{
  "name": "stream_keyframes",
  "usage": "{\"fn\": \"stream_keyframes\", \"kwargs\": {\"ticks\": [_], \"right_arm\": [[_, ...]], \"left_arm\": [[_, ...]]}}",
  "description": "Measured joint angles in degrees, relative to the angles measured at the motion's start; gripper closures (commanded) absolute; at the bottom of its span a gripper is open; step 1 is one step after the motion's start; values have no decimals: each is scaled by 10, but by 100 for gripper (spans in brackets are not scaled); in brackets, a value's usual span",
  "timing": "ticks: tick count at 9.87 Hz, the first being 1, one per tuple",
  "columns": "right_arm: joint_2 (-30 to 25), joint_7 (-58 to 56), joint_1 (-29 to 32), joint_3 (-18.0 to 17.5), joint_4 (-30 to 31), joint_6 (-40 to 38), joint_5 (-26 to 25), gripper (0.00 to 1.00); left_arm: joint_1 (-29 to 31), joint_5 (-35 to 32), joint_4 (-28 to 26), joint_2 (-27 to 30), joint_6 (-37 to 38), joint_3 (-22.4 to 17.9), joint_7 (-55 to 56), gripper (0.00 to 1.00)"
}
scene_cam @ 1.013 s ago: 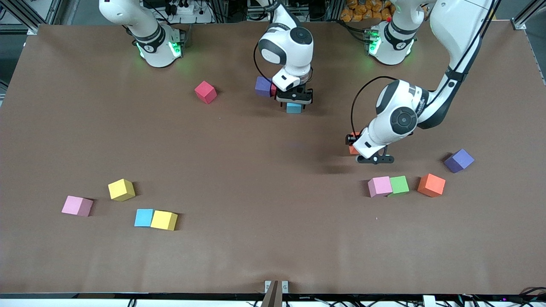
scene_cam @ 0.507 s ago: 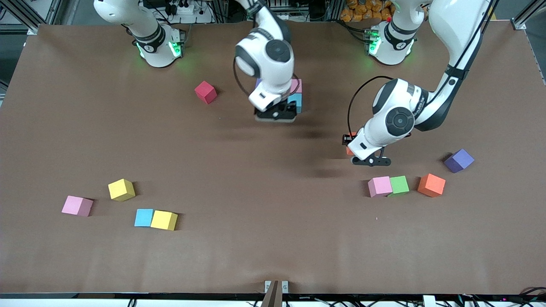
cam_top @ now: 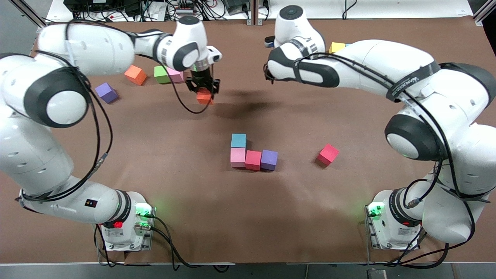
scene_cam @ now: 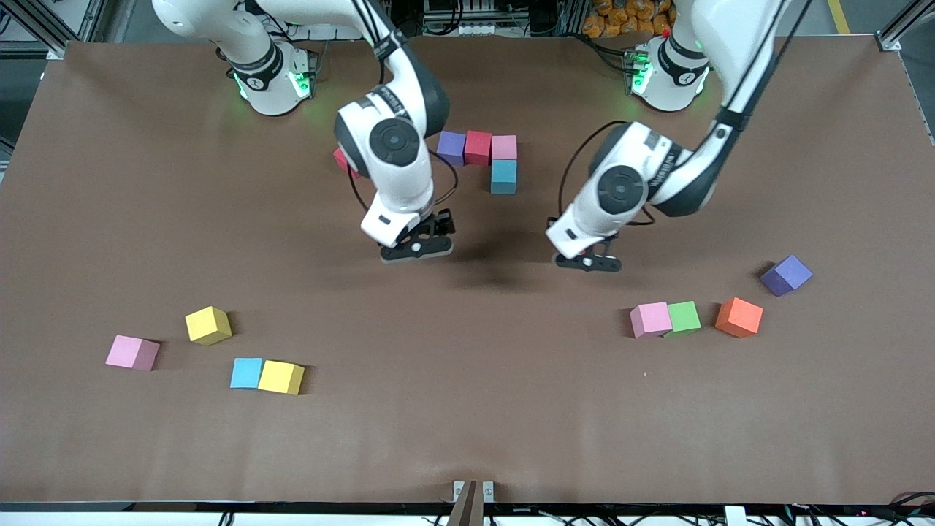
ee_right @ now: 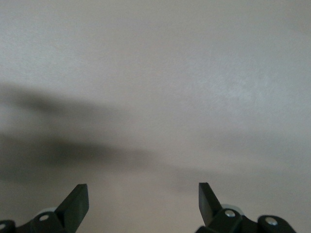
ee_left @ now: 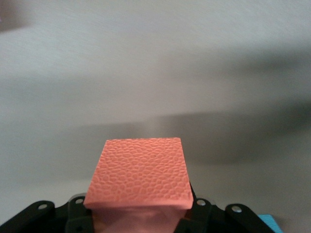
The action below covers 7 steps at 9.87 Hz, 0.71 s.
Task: Form number 2 with 11 blocks
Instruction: 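Carry the orange cube toward the stack while the right gripper reaches yellow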
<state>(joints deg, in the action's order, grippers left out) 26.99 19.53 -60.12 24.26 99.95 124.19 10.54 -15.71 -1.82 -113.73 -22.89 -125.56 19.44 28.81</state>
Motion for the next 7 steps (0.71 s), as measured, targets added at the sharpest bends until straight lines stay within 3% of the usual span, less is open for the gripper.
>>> {"fn": "stream_keyframes", "kwargs": {"ticks": [3,7], "right_arm": [[-2,-166,65,1,0,-5,0,0],[-1,-466,186,0,1,13,9,0]], "left_arm": [[-67,17,31,-33,-1,-17,26,100],[-89,86,26,-45,-47,-17,29,100]]}}
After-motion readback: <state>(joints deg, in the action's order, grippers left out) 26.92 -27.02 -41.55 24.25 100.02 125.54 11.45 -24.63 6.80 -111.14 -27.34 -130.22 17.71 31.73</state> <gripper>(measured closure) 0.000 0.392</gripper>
